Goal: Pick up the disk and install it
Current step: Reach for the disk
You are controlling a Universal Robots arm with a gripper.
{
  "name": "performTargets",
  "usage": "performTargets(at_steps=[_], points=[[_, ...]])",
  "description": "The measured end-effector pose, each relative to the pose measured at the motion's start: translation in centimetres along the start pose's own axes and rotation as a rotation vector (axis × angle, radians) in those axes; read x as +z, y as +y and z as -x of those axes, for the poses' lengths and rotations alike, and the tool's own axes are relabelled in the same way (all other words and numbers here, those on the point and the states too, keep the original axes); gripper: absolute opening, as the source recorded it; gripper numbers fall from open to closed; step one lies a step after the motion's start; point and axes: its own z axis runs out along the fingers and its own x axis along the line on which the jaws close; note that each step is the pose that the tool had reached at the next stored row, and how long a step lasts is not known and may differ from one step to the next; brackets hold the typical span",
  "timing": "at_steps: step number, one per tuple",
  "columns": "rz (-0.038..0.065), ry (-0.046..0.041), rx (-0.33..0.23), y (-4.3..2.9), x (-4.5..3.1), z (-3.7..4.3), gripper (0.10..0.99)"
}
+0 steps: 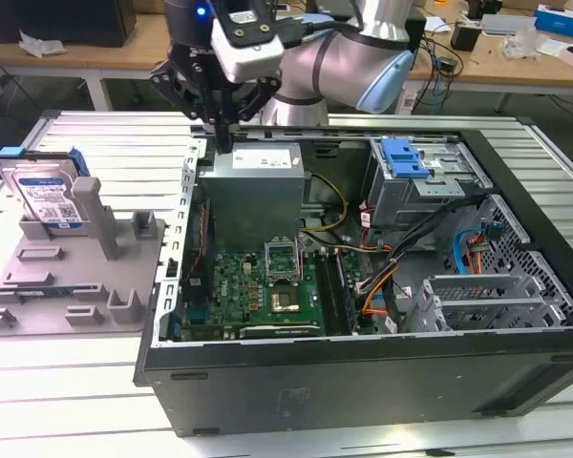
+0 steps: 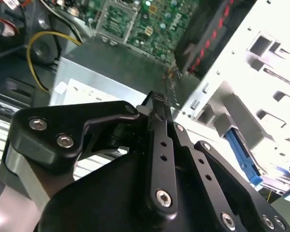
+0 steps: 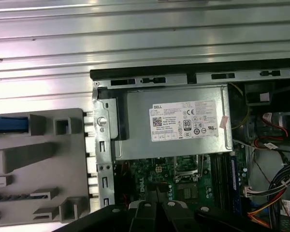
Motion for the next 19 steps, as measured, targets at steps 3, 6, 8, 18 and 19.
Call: performTargets(at_steps=[3, 6, 8, 18, 19], points=[[0.0, 0.0001, 0.0, 0.29, 0.05, -1.38, 0.106], [0.0, 0.0001, 0.0, 0.69, 0.14, -2.94, 0.106], [0.0, 0.0002, 0.0, 1.05, 0.25, -4.34, 0.106], [-0.001, 0.0002, 0.001, 2.52, 0.8, -10.16, 0.106], [-0.001, 0.0002, 0.001, 2.62, 0.84, -10.55, 0.106]])
